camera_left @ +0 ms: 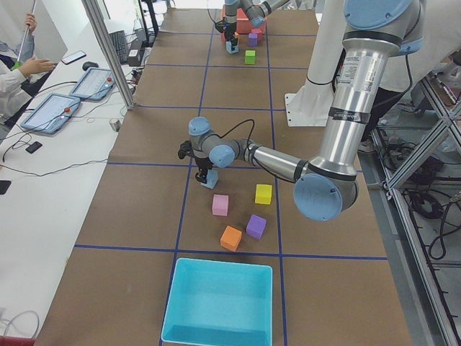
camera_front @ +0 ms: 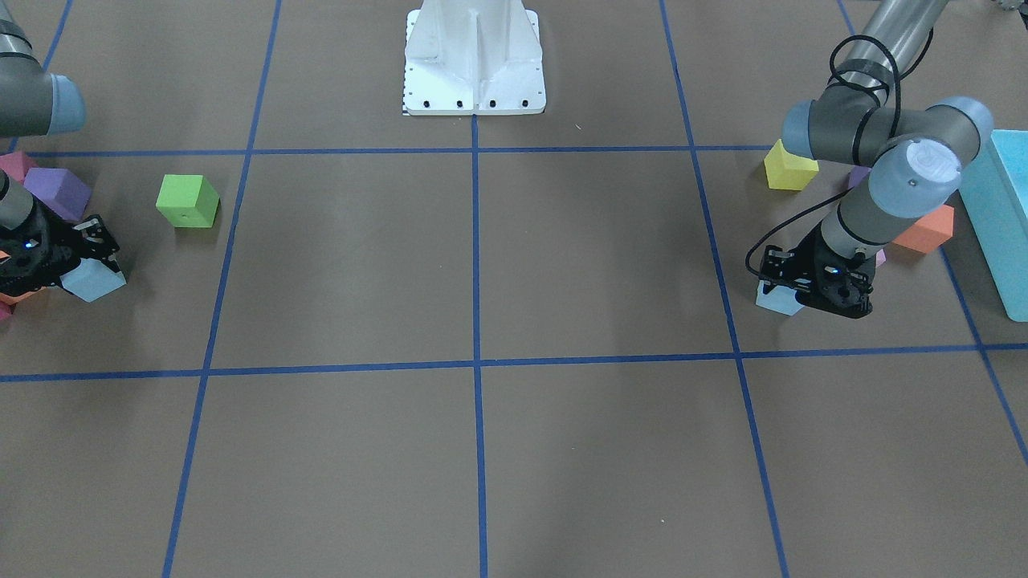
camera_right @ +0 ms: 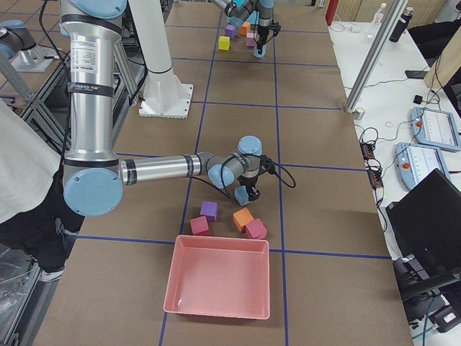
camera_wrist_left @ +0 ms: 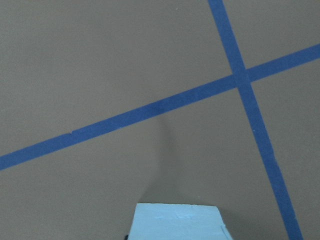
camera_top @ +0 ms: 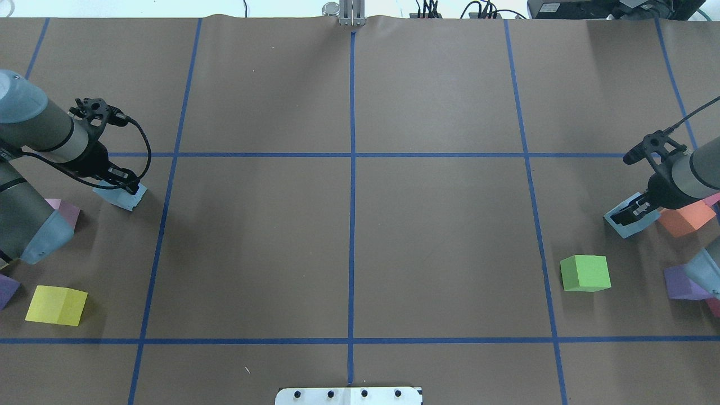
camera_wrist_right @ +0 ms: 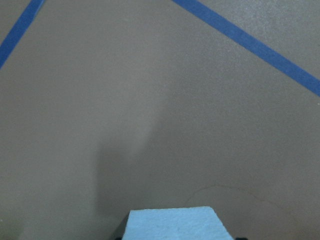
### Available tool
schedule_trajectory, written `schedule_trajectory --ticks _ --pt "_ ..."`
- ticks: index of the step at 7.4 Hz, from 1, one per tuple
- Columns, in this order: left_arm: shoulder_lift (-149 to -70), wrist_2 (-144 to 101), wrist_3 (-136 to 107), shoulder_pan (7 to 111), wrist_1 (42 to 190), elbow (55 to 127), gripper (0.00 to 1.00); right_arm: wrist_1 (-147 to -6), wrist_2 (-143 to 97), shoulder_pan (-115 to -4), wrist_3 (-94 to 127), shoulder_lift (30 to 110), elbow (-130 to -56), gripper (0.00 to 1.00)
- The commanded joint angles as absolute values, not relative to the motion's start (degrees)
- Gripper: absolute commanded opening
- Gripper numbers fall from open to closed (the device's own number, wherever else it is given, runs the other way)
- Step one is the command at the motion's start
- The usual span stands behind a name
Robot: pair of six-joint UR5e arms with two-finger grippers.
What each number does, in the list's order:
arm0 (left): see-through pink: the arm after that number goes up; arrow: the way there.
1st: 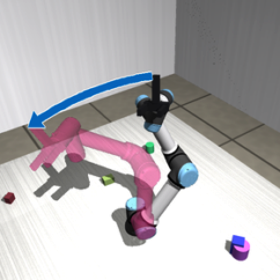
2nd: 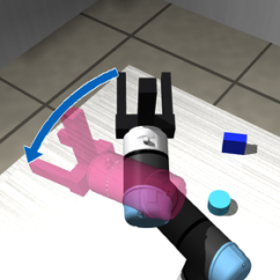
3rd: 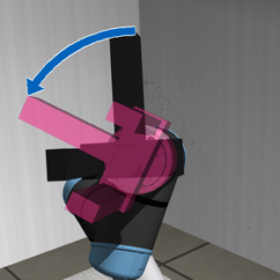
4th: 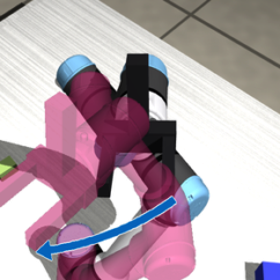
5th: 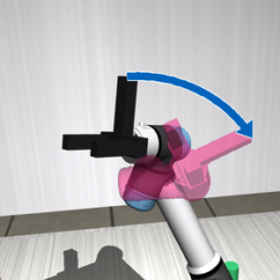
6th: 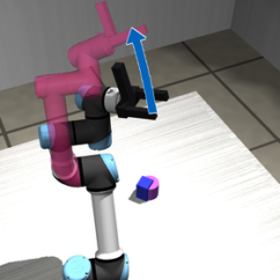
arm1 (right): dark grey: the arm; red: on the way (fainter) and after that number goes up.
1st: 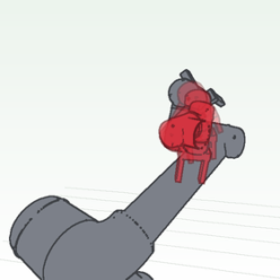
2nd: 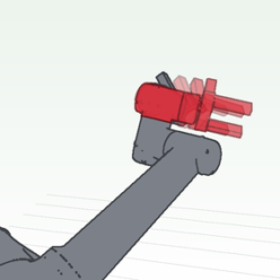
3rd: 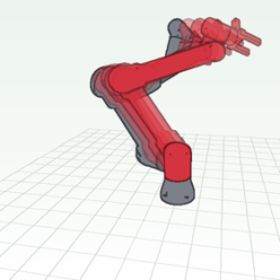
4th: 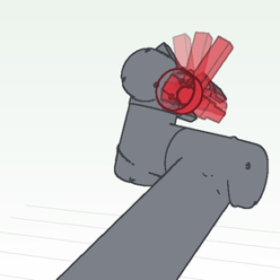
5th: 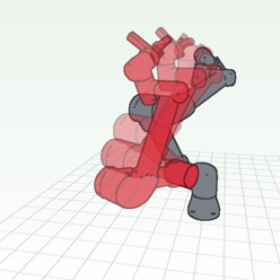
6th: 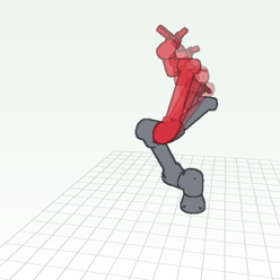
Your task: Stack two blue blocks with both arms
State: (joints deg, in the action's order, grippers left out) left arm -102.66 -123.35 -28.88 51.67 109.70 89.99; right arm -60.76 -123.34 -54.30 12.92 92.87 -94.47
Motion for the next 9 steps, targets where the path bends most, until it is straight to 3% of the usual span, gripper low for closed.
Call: schedule_trajectory --ticks 1,3,5,7,9 --pt "-102.66 -123.57 -28.83 51.77 109.6 90.26 0.45 -60.82 -123.4 -54.32 12.74 92.9 -94.74 0.56" --pt "-103.09 -123.57 -29.79 52.2 107.68 92.8 0.45 -62.04 -124.45 -54.32 13.53 92.2 -97.72 0.57" --pt "-105.28 -125.4 -36.09 53.25 103.73 94.57 0.46 -71.74 -125.33 -54.49 13.62 87.74 -101.23 0.57" --pt "-108.61 -126.38 -44.26 53.7 100.48 94.83 0.46 -85.54 -124.72 -54.58 18.68 76.18 -102.04 0.58" --pt "-111.26 -127.96 -51.03 54.4 99.14 94.83 0.46 -90.52 -124.54 -51.71 31.91 67.19 -101.69 0.58"
